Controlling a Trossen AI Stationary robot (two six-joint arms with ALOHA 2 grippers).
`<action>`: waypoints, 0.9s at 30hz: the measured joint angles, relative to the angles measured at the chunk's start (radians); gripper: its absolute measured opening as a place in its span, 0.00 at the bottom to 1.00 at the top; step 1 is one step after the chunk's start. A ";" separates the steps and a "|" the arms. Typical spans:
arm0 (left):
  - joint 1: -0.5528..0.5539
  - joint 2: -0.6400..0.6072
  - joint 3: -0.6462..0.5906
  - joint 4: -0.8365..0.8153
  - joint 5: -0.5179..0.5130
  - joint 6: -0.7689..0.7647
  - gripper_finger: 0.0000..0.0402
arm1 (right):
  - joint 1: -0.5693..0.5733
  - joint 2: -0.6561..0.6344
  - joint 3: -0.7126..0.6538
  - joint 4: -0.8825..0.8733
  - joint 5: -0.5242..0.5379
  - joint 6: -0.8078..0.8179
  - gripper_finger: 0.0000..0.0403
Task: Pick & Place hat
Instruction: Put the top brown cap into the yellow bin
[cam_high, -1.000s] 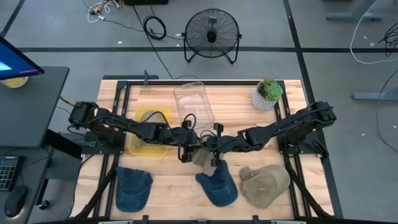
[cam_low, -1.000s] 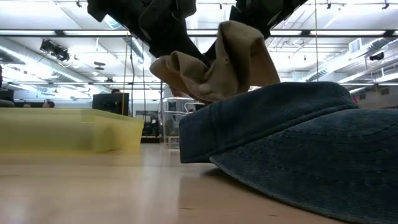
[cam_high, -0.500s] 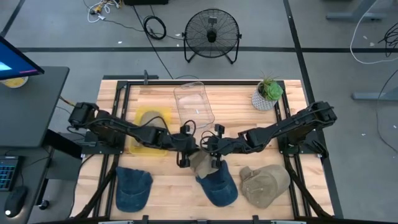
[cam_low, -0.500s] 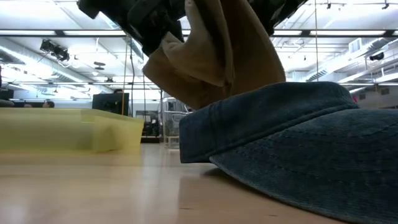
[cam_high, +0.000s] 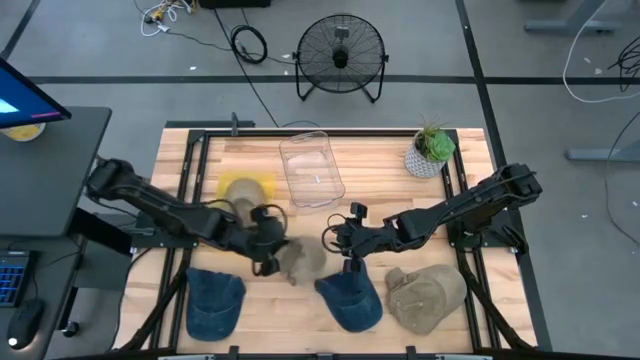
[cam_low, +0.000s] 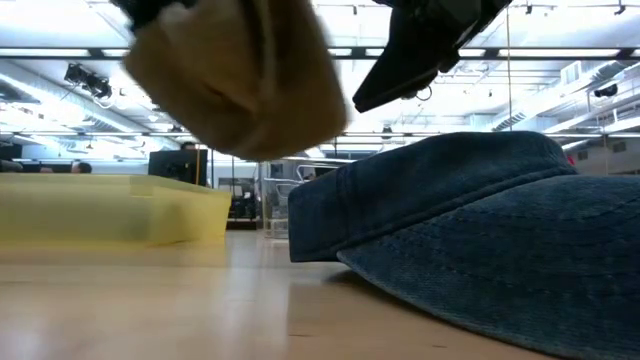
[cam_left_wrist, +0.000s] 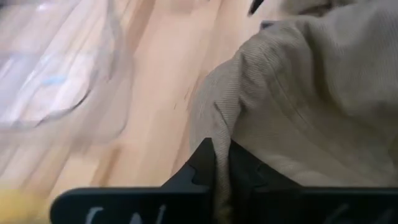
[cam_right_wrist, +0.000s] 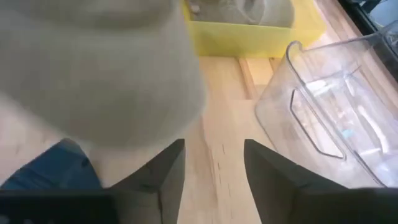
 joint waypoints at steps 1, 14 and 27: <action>-0.012 -0.025 0.000 -0.046 -0.024 -0.031 0.04 | 0.000 0.000 0.000 0.004 0.000 0.000 0.42; -0.018 -0.240 0.000 -0.665 -0.365 -0.318 0.04 | 0.000 0.000 0.000 0.005 0.000 -0.002 0.41; 0.165 -0.241 -0.202 -0.658 -0.371 -0.315 0.05 | -0.001 0.000 0.000 0.006 0.001 -0.002 0.41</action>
